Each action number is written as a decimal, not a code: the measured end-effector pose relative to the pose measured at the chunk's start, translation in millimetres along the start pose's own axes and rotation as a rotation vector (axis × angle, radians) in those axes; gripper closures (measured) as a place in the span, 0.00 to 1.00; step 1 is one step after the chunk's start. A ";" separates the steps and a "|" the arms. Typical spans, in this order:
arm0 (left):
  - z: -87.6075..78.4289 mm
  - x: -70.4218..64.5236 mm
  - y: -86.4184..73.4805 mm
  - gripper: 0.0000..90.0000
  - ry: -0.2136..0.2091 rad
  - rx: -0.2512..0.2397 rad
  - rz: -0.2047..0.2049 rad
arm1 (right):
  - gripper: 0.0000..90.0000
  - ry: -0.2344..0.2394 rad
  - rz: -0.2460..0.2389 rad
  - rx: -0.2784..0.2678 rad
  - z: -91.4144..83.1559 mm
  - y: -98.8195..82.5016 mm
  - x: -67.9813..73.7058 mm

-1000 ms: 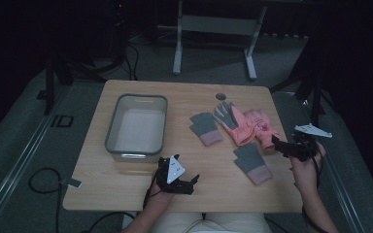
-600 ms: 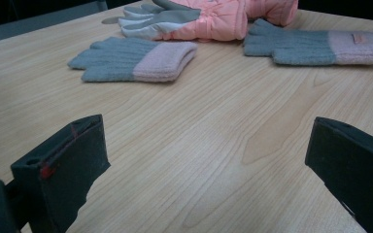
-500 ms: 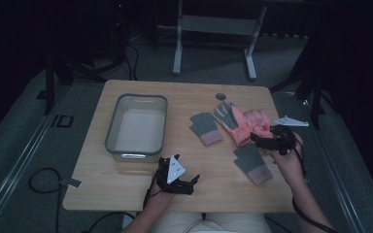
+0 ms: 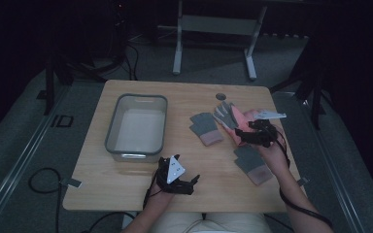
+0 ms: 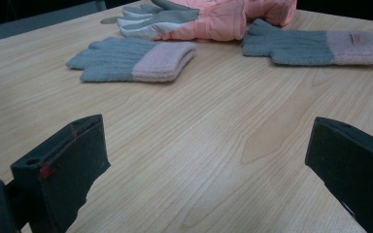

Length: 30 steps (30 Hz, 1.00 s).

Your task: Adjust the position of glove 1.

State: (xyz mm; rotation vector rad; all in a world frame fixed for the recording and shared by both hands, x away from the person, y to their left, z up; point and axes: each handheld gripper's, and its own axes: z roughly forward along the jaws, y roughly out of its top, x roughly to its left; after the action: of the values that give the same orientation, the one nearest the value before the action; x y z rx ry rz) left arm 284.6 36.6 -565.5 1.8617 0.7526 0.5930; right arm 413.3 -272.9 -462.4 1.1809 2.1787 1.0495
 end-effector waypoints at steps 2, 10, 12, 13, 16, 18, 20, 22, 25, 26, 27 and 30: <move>0.0 0.0 0.0 0.01 0.000 0.000 0.000 | 0.40 0.008 -0.009 0.004 5.3 3.6 2.6; -0.1 0.1 -0.1 0.01 -0.003 -0.004 0.000 | 0.55 0.054 -0.061 0.025 25.8 17.9 11.2; -0.2 0.1 -0.2 0.01 -0.003 -0.004 0.001 | 0.58 0.058 -0.070 0.028 32.1 21.1 14.1; -0.2 0.1 -0.2 0.01 -0.003 -0.004 0.001 | 0.58 0.058 -0.070 0.028 32.1 21.1 14.1; -0.2 0.3 -0.2 0.01 -0.004 -0.005 0.000 | 0.62 0.078 -0.102 0.048 49.2 26.8 19.4; -0.3 0.4 -0.2 0.01 -0.005 -0.004 0.000 | 0.64 0.095 -0.108 0.066 57.5 28.5 20.9; -0.1 0.4 -0.1 0.01 -0.007 -0.004 -0.003 | 0.66 0.101 -0.113 0.085 64.6 29.7 21.8; -0.4 0.9 -0.2 0.01 -0.007 -0.004 -0.001 | 0.66 0.140 -0.099 0.104 73.7 31.2 21.2; -0.3 1.1 -0.2 0.01 -0.008 -0.004 -0.003 | 0.65 0.152 -0.116 0.124 84.5 31.6 23.4; -0.4 0.9 -0.2 0.01 -0.007 -0.004 -0.002 | 0.65 0.152 -0.118 0.129 88.3 31.6 24.6; -0.5 0.8 -0.3 0.01 -0.007 -0.005 -0.001 | 0.65 0.160 -0.125 0.140 92.0 32.0 25.7; -0.6 0.6 -0.3 0.01 -0.005 -0.006 -0.001 | 0.65 0.170 -0.159 0.150 103.5 33.1 29.3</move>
State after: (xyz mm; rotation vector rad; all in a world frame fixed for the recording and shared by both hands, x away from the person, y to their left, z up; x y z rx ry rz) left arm 284.6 37.5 -565.5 1.8565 0.7472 0.5894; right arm 484.6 -194.4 -500.3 0.9907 2.4757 0.9642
